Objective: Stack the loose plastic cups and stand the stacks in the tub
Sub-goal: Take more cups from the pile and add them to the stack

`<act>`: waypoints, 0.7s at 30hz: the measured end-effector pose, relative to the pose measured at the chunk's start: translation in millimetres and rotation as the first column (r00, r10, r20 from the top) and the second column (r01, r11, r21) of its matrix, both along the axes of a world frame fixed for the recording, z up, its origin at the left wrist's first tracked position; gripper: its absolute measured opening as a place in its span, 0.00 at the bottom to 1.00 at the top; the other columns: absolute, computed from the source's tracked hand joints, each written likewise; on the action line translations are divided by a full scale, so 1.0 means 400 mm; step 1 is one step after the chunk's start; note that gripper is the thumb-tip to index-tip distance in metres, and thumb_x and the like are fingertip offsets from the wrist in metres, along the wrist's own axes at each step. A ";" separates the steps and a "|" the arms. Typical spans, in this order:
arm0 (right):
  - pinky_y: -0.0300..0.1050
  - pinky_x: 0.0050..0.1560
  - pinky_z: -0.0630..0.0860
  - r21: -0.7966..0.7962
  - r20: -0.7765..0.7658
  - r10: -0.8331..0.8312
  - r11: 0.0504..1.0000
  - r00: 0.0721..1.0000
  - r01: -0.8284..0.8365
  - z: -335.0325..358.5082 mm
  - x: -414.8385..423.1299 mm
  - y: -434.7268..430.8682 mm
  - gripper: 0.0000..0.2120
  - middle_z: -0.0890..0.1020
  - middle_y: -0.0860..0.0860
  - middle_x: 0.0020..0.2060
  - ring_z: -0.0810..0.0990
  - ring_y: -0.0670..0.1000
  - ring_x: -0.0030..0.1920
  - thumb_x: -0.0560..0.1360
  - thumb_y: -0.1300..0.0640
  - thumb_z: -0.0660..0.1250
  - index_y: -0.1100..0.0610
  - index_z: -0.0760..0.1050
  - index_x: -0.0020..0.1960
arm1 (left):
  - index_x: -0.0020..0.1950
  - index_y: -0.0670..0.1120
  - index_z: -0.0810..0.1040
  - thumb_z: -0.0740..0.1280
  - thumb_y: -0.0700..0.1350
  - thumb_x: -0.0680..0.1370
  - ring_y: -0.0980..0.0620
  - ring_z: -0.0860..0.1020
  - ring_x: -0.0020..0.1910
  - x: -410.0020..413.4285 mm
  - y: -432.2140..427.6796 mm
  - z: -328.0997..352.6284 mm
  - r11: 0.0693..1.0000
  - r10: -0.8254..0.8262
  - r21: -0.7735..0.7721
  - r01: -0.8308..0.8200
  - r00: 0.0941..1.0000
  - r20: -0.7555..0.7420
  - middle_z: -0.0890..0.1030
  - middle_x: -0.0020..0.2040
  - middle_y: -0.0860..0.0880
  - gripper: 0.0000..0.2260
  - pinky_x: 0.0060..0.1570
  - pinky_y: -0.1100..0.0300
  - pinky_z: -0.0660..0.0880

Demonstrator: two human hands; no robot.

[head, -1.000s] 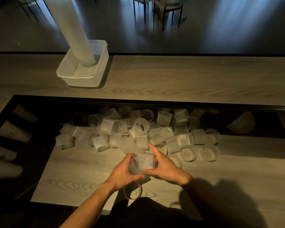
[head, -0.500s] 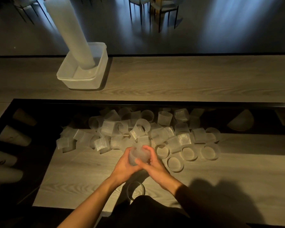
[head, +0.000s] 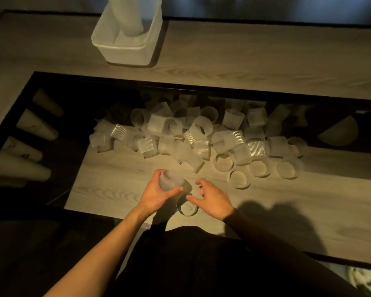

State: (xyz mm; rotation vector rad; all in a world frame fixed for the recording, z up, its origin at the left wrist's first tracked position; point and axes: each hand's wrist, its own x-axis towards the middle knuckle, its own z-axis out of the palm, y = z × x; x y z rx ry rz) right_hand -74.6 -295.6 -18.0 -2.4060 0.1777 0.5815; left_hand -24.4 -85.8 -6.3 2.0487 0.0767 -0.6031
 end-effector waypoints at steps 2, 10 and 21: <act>0.49 0.55 0.74 -0.100 -0.051 0.108 0.989 0.993 -0.113 -0.026 -0.021 0.020 0.29 0.79 0.49 0.59 0.79 0.52 0.57 0.75 0.35 0.63 0.48 0.65 0.70 | 0.67 0.53 0.68 0.79 0.64 0.61 0.51 0.77 0.58 -0.022 0.024 -0.009 1.000 -0.004 0.030 0.004 1.000 -0.009 0.76 0.59 0.52 0.39 0.56 0.51 0.80; 0.44 0.46 0.73 -0.038 -0.064 -0.146 0.989 0.987 0.143 -0.089 -0.018 0.016 0.07 0.84 0.51 0.45 0.81 0.56 0.48 0.78 0.50 0.60 0.48 0.75 0.45 | 0.68 0.53 0.67 0.81 0.62 0.60 0.52 0.76 0.59 -0.071 0.091 -0.020 0.996 0.041 0.075 -0.038 0.998 -0.051 0.75 0.60 0.53 0.41 0.59 0.53 0.79; 0.56 0.57 0.81 0.561 -0.179 -0.404 0.707 0.897 0.431 -0.051 0.022 0.025 0.32 0.73 0.51 0.67 0.82 0.54 0.58 0.76 0.69 0.63 0.42 0.60 0.71 | 0.69 0.53 0.67 0.82 0.54 0.66 0.55 0.76 0.58 -0.080 0.049 -0.018 0.998 0.004 0.060 0.000 0.997 -0.076 0.76 0.60 0.54 0.37 0.54 0.62 0.76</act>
